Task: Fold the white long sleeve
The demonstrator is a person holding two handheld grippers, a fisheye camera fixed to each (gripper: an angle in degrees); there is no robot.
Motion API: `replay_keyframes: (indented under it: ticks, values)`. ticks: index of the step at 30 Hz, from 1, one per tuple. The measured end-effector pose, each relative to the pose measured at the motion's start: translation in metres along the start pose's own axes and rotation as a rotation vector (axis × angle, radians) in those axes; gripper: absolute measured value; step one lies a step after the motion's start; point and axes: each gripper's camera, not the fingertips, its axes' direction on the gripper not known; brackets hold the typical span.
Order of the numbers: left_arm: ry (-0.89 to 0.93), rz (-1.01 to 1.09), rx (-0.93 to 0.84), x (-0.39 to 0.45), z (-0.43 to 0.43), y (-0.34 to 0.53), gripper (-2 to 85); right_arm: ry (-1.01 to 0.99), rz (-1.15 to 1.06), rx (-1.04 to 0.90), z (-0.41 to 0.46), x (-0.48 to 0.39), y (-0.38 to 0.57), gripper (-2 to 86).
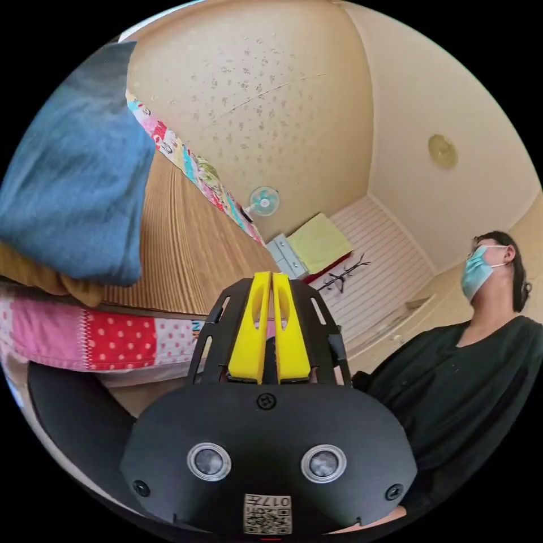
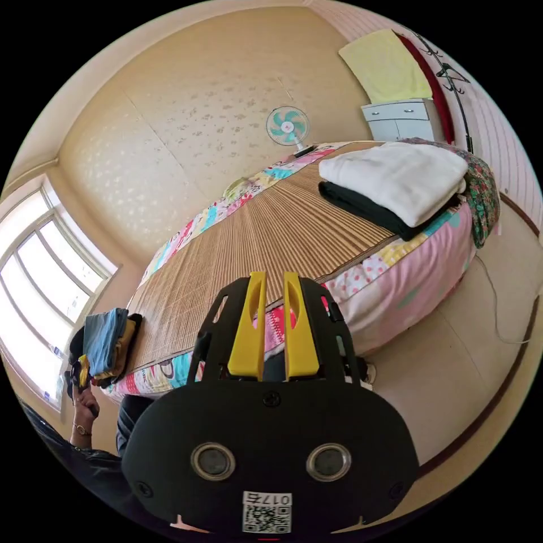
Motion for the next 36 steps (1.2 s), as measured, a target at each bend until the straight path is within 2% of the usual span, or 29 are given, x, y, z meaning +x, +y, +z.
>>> replay_keyframes:
  ticks: [3, 5, 6, 8, 10, 13, 15, 18, 23, 27, 29, 32, 36]
  values:
    - [-0.058, 0.015, -0.232, 0.008, 0.045, -0.003, 0.8, 0.149, 0.112, 0.032, 0.004, 0.048, -0.034, 6.4]
    - [-0.052, 0.099, -0.34, 0.03, 0.076, 0.0, 1.7, 0.178, 0.299, 0.054, 0.008, 0.094, -0.059, 7.6]
    - [-0.035, 0.109, -0.345, 0.033, 0.081, 0.002, 1.6, 0.173, 0.343, 0.065, 0.01, 0.105, -0.063, 7.8]
    - [0.064, 0.09, -0.335, 0.031, 0.095, 0.006, 0.5, 0.006, 0.448, 0.128, 0.011, 0.136, -0.075, 8.4]
    - [0.107, 0.046, -0.324, 0.02, 0.102, 0.008, 0.2, -0.057, 0.491, 0.138, 0.012, 0.148, -0.083, 8.4]
    - [0.121, 0.014, -0.31, 0.01, 0.108, 0.009, -0.2, 0.008, 0.531, 0.1, 0.018, 0.147, -0.091, 6.4]
    - [0.142, 0.012, -0.316, 0.006, 0.11, 0.006, -0.4, 0.028, 0.488, 0.082, 0.02, 0.139, -0.099, 4.7]
    - [0.186, 0.021, -0.325, 0.004, 0.111, 0.001, -0.7, -0.067, 0.325, 0.068, 0.021, 0.113, -0.125, 3.3]
    - [0.187, 0.113, -0.35, 0.019, 0.105, -0.007, -1.0, -0.349, -0.098, 0.078, -0.002, -0.001, -0.156, 2.0]
    - [0.268, 0.192, -0.294, 0.026, 0.095, 0.001, -1.0, -0.408, -0.395, 0.01, -0.002, -0.098, -0.108, 1.6]
    - [0.303, 0.19, -0.26, 0.021, 0.089, 0.006, -1.0, -0.48, -0.523, -0.08, 0.008, -0.145, -0.046, 1.6]
    - [0.25, 0.166, -0.277, 0.014, 0.086, 0.006, -0.9, -0.521, -0.608, -0.249, 0.03, -0.175, 0.034, 1.8]
    - [0.178, 0.187, -0.312, 0.013, 0.082, 0.0, -0.6, -0.498, -0.478, -0.189, 0.026, -0.148, 0.074, 3.0]
